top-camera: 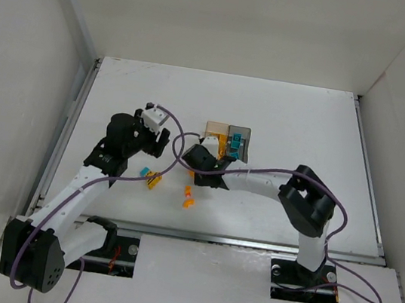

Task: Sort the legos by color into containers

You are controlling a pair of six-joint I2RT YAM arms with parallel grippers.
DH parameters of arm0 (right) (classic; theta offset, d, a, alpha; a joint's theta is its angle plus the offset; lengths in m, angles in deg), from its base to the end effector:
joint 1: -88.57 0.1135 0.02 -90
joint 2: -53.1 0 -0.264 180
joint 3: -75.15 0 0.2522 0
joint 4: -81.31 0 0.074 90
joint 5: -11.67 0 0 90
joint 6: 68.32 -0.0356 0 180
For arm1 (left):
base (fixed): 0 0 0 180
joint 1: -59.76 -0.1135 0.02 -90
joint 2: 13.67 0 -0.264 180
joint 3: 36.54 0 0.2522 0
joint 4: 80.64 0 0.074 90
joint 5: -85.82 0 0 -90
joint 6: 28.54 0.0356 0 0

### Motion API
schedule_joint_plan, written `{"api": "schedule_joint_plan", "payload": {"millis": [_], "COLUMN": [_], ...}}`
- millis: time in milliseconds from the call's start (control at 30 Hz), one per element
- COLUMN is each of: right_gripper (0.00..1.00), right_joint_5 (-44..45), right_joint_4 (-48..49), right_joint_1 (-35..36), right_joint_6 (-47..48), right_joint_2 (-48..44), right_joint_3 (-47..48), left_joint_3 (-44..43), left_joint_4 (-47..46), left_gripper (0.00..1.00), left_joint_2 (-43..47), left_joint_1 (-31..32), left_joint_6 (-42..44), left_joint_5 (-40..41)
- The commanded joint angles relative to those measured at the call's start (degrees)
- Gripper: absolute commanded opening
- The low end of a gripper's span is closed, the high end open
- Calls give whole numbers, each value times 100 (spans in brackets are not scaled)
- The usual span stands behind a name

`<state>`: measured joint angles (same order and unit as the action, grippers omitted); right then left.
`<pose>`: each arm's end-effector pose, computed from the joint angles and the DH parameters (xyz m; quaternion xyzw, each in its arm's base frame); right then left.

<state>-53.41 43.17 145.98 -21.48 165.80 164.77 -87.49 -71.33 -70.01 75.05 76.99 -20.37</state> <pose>0.2308 0.3332 0.1650 -0.0641 0.9452 0.0531 0.3158 0.2187 -0.0701 0.2821 0.2912 0.7328 -0.1102 0.6050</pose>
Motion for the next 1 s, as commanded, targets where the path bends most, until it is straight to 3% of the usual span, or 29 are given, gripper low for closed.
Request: {"api": "schedule_joint_plan", "payload": {"millis": [0, 100, 267, 400, 667, 767, 867, 967], "right_gripper": [0, 0, 0, 0, 1, 15, 37, 49], "right_joint_5": [-154, 2, 582, 750, 444, 57, 56, 56], "right_joint_4": [633, 978, 778, 277, -23, 91, 30, 30], "right_joint_1": [201, 201, 201, -273, -775, -775, -775, -775], "right_joint_6": [790, 1212, 1942, 1943, 2074, 2127, 2127, 2241], "right_joint_2": [-765, -1513, -1673, -1200, -636, -513, -442, -442], "right_joint_3": [-333, -642, -195, 490, 791, 738, 791, 843], "left_joint_3": [-87, -34, 159, 159, 159, 159, 159, 159], "left_joint_4": [-91, -205, -258, -127, -74, -74, -74, -74], "left_gripper": [61, 61, 61, 62, 68, 69, 69, 69], "left_joint_2": [201, 377, 597, 650, 764, 764, 764, 764], "left_joint_1": [0, 0, 0, 0, 0, 0, 0, 0], "left_joint_6": [-49, -251, -726, -779, -903, -955, -1017, -1017], "left_joint_5": [264, 781, 1302, 1433, 1821, 1821, 1821, 1821]}}
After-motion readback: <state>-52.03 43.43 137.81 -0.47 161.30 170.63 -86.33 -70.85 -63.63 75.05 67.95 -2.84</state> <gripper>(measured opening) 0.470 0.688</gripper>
